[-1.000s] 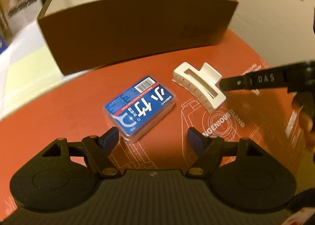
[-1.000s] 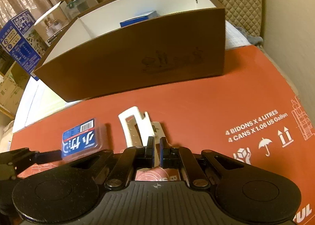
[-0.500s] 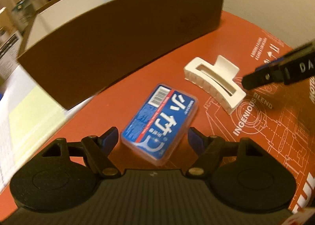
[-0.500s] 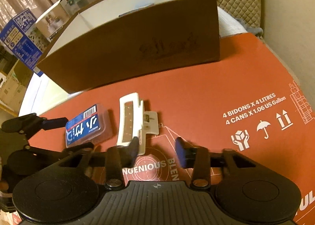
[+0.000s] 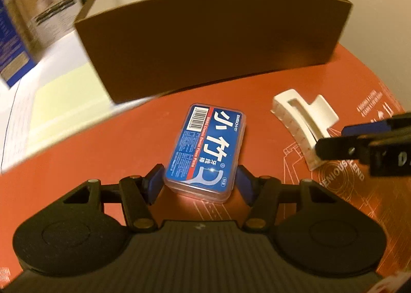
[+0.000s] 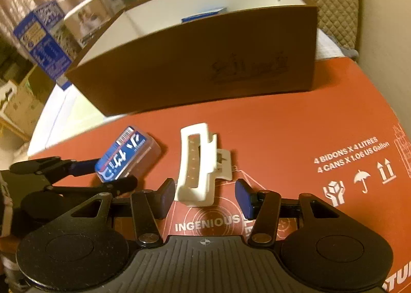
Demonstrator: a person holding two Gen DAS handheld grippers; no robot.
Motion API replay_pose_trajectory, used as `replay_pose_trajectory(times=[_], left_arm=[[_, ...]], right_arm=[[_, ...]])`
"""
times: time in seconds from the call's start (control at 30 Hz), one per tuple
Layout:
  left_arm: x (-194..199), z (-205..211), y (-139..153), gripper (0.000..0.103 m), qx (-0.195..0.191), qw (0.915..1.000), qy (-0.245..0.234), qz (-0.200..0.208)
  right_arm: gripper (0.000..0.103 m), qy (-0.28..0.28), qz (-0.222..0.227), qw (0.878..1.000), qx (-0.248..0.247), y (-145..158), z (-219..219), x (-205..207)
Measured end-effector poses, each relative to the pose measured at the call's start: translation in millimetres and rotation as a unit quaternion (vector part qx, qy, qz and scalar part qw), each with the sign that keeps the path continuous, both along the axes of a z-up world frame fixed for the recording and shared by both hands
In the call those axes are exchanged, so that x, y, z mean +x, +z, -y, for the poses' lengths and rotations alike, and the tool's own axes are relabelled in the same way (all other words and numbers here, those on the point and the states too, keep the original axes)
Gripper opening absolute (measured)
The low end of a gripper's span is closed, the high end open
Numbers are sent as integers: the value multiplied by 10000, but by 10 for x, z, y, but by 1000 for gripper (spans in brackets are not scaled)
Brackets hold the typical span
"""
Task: Organize rigid objects
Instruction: 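Grasp the blue floss box with the left tool while the right tool grasps the cream hair clip, then lift the floss box and hair clip and carry them over the box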
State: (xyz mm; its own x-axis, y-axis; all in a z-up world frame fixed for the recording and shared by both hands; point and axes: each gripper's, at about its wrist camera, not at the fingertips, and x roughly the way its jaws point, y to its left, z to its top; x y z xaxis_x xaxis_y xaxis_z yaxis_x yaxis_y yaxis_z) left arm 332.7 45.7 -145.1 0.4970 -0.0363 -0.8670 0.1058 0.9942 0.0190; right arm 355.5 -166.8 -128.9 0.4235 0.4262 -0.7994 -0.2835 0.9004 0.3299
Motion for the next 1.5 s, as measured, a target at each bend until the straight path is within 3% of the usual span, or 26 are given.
replay_pose_trajectory(times=[0.1, 0.23, 0.37, 0.47, 0.53, 0.67, 0.73, 0.93, 1.5], left_arm=[[15, -27, 9, 57, -180, 9997, 147, -108], [82, 19, 25, 66, -102, 9997, -179, -109], [173, 105, 16, 66, 232, 9984, -523, 8], [260, 119, -9, 65, 251, 9981, -569, 8], [292, 125, -40, 58, 236, 9981, -564, -59], [256, 121, -44, 54, 219, 9992, -328, -91], [211, 107, -27, 54, 206, 9997, -65, -128], [211, 47, -52, 55, -14, 9988, 359, -322], [258, 96, -11, 53, 11, 9995, 187, -263]], right_arm=[[49, 96, 82, 9999, -92, -8, -76, 17], [49, 186, 220, 9992, -278, -27, -154, 61], [49, 199, 292, 9987, -362, -51, -215, 113], [49, 261, 382, 9978, -481, -77, -259, 130], [49, 302, 447, 9972, -525, -96, -273, 132], [48, 432, 525, 9952, -703, -124, -317, 129], [40, 524, 622, 9936, -787, -126, -320, 102], [40, 500, 505, 9942, -806, -166, -293, 148], [37, 704, 682, 9905, -964, -187, -332, 170]])
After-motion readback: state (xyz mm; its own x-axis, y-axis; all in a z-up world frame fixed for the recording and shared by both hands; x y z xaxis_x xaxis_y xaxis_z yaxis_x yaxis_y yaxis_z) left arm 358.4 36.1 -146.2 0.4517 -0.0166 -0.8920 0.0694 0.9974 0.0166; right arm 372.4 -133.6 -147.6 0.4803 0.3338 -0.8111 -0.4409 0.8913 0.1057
